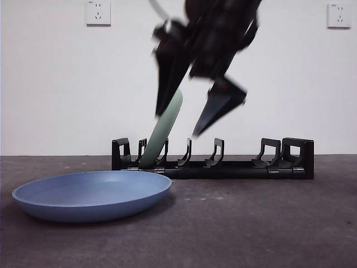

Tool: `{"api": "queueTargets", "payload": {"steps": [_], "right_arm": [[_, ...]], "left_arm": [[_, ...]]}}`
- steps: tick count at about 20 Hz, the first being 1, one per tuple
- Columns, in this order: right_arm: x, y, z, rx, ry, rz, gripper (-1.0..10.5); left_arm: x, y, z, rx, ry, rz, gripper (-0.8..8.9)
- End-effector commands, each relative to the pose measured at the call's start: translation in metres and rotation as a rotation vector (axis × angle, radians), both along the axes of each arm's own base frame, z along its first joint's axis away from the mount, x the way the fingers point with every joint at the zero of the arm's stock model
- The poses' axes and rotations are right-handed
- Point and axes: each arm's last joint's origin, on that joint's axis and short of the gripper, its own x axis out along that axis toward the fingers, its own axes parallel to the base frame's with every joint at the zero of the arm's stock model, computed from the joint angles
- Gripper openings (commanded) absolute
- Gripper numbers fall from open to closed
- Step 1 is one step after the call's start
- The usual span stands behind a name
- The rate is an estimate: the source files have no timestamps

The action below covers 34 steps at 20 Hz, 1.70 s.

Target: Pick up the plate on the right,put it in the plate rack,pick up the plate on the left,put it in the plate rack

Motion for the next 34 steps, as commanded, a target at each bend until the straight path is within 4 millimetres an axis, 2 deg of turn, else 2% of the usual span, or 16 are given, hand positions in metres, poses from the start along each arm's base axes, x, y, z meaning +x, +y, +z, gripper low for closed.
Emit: {"api": "queueTargets", "payload": {"steps": [1, 6, 12, 19, 22, 23, 34], "right_arm": [[0.004, 0.010, -0.025, -0.049, 0.034, -0.017, 3.8], [0.012, 0.019, -0.052, -0.075, 0.059, -0.034, 3.8], [0.018, 0.024, -0.069, -0.082, 0.065, -0.049, 3.8], [0.022, 0.028, -0.073, -0.054, 0.040, -0.074, 3.6], [0.023, 0.028, -0.073, -0.053, 0.035, -0.074, 2.2], [0.023, 0.028, -0.073, -0.056, 0.031, -0.075, 2.0], [0.024, 0.030, -0.083, -0.070, 0.051, -0.090, 1.9]], "left_arm": [[-0.001, 0.000, -0.004, 0.047, 0.010, -0.025, 5.04], [0.000, 0.000, -0.006, 0.065, 0.022, -0.034, 5.04], [0.003, -0.002, -0.006, 0.071, 0.033, -0.043, 5.04], [0.009, -0.006, -0.008, 0.083, 0.057, -0.061, 5.04], [0.011, -0.009, -0.009, 0.088, 0.067, -0.069, 5.04], [0.012, -0.009, -0.009, 0.090, 0.071, -0.072, 5.04], [0.014, -0.014, -0.011, 0.112, 0.077, -0.097, 5.04]]}}
